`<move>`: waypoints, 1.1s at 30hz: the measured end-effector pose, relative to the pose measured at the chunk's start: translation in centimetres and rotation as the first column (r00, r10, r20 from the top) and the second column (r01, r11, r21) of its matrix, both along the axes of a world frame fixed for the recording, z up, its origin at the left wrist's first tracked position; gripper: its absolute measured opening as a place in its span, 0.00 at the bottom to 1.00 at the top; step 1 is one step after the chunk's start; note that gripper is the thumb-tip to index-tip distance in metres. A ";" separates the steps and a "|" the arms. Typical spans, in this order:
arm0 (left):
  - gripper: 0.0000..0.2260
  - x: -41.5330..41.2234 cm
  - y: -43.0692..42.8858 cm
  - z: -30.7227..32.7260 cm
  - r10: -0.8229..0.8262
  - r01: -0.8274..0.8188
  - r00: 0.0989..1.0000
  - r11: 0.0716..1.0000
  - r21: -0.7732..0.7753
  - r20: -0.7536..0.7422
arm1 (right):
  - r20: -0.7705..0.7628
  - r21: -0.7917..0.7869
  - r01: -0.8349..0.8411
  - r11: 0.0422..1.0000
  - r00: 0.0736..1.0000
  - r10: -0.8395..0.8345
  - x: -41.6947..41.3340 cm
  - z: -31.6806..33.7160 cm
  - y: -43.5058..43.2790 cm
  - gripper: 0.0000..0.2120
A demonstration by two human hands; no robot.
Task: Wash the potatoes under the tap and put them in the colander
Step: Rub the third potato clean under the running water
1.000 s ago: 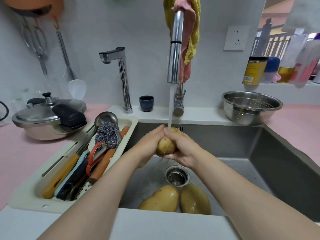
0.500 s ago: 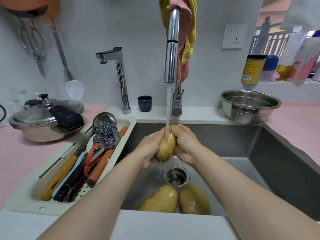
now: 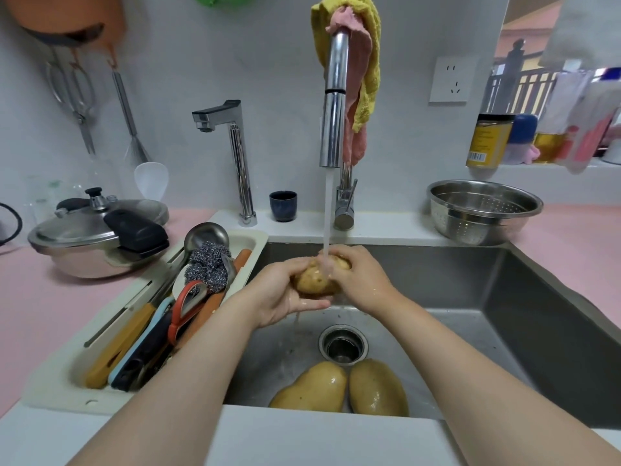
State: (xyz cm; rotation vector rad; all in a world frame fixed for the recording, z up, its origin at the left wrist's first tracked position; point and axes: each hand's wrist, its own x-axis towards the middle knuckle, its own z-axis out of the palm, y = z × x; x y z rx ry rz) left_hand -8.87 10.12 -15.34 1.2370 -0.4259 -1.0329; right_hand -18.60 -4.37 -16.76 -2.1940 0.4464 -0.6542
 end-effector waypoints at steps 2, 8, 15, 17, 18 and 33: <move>0.15 -0.7 -0.5 -0.2 -0.012 0.012 0.996 1.000 -0.003 0.093 | -0.034 -0.063 0.094 0.994 0.995 -0.097 0.2 0.0 -0.3 0.18; 0.17 -2.0 -2.2 0.0 0.240 -0.282 0.917 0.955 0.092 0.319 | -0.160 -0.282 -0.046 0.958 0.987 0.001 -1.0 0.3 -0.6 0.21; 0.19 -1.5 -1.9 0.3 0.185 -0.274 0.848 0.955 0.111 0.496 | -0.069 -0.151 -0.009 0.988 0.998 -0.002 -1.1 0.6 -0.2 0.22; 0.20 -1.3 -1.9 -0.1 0.043 -0.244 0.705 0.952 0.185 0.708 | -0.067 0.037 -0.016 0.999 0.998 0.018 -1.1 0.4 0.2 0.23; 0.20 -1.3 -1.9 -0.3 0.004 -0.268 0.628 0.940 0.210 0.779 | -0.078 0.158 -0.012 0.987 0.997 0.025 -1.0 0.3 0.4 0.25; 0.17 -0.9 -2.4 -0.5 0.029 -0.047 0.872 0.999 0.024 0.489 | -0.072 0.742 -0.037 0.669 0.988 0.134 -1.2 1.0 1.2 0.21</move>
